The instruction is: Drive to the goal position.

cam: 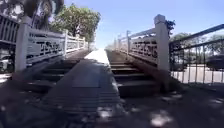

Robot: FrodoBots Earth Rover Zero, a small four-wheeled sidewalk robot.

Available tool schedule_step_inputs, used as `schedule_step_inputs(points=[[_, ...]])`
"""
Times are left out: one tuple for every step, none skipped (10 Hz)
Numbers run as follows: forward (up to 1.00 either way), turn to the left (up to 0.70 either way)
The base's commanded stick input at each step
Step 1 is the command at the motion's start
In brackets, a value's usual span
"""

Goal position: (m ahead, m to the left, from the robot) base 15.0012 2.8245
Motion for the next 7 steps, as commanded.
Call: schedule_step_inputs(points=[[0.44,0.26],[0.44,0.26],[0.14,0.39],[0.0,0.09],[0.0,0.0],[-0.35,0.0],[-0.45,0.0]])
